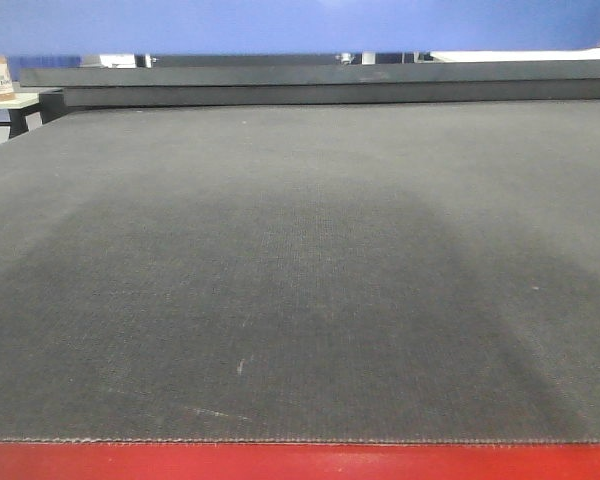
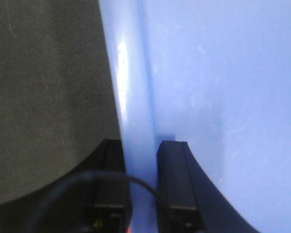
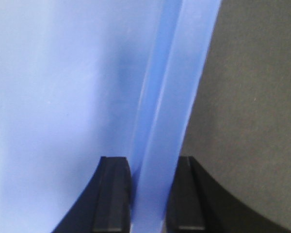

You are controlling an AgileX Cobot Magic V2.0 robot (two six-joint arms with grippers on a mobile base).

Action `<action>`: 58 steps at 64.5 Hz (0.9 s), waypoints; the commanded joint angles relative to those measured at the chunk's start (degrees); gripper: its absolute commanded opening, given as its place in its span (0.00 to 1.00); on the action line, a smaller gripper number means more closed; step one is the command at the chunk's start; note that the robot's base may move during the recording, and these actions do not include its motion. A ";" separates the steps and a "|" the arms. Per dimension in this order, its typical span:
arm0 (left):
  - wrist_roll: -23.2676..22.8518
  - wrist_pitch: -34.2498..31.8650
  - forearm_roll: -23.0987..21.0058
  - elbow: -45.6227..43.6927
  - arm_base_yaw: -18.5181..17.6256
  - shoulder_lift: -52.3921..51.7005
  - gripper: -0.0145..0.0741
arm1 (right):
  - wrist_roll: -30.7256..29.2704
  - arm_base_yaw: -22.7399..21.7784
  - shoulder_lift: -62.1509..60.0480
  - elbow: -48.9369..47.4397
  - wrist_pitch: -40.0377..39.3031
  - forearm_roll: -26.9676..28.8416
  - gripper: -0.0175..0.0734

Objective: Grab blue tray and place on right shelf

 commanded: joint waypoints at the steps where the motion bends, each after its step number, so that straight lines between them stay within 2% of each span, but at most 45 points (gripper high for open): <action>1: 0.90 5.12 -0.33 -1.41 -0.84 -3.08 0.11 | -2.41 0.55 -2.81 -1.49 -1.55 -0.10 0.26; 58: 0.90 5.12 -2.04 -1.41 -0.84 -2.98 0.11 | -2.41 0.55 -3.07 -1.49 -1.09 -0.10 0.26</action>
